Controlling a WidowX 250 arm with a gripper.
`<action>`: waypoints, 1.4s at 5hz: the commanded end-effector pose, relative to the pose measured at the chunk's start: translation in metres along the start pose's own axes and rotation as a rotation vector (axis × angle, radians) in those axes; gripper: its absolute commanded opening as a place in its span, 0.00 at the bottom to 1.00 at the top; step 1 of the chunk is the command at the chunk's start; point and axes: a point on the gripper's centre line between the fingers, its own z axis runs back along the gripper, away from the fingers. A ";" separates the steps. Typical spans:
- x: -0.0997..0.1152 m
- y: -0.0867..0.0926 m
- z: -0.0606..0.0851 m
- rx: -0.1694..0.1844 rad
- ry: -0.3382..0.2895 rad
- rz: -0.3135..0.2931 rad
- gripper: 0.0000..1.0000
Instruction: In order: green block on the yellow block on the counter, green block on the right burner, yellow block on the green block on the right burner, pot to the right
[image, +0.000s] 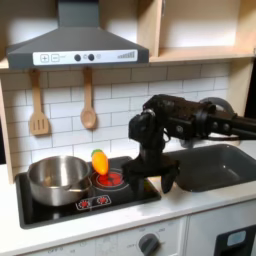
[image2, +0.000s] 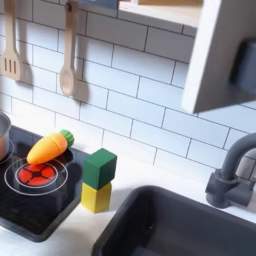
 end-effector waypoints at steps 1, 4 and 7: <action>0.007 0.002 0.001 -0.007 -0.046 0.035 1.00; 0.040 0.018 0.011 -0.011 -0.174 0.130 1.00; 0.072 0.022 0.035 0.013 -0.360 0.172 0.00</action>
